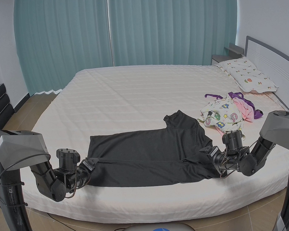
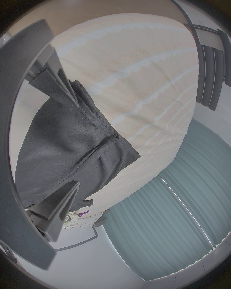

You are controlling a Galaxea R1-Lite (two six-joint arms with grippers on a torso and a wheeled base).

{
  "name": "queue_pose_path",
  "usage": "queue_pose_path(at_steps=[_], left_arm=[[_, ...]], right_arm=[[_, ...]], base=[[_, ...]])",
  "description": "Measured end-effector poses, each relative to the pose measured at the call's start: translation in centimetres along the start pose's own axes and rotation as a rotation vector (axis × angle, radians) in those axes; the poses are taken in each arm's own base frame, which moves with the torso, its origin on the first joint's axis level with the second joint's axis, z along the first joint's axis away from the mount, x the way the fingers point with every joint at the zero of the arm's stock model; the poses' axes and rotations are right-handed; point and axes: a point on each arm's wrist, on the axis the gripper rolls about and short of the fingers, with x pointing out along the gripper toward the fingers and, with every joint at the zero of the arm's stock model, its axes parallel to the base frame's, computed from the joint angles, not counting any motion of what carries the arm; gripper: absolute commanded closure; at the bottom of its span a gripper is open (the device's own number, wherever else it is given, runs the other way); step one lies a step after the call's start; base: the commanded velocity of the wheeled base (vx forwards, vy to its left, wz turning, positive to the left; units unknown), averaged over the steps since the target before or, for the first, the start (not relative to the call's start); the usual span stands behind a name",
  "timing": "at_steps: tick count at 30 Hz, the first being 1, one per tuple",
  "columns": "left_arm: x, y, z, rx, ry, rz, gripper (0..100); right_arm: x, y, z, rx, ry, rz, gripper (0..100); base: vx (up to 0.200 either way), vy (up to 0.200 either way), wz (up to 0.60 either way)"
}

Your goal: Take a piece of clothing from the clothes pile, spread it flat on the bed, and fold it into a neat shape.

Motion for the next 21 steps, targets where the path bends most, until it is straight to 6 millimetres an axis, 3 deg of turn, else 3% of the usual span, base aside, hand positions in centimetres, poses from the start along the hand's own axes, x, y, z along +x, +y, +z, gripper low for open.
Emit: queue_pose_path(at_steps=[19, 20, 21], left_arm=[[0.1, 0.1, 0.0, -0.005, 0.003, 0.003, 0], [0.1, 0.1, 0.0, -0.005, 0.003, 0.002, 0], [0.1, 0.1, 0.0, -0.005, 0.004, 0.002, 0]], right_arm=[[2.6, 0.3, 0.2, 0.055, -0.073, 0.026, 0], [2.7, 0.3, 0.2, 0.055, -0.08, 0.033, 100], [2.8, 0.3, 0.3, 0.055, -0.085, 0.036, 100]], base=[[0.0, 0.0, 0.0], [0.0, 0.0, 0.0], [0.0, 0.0, 0.0]])
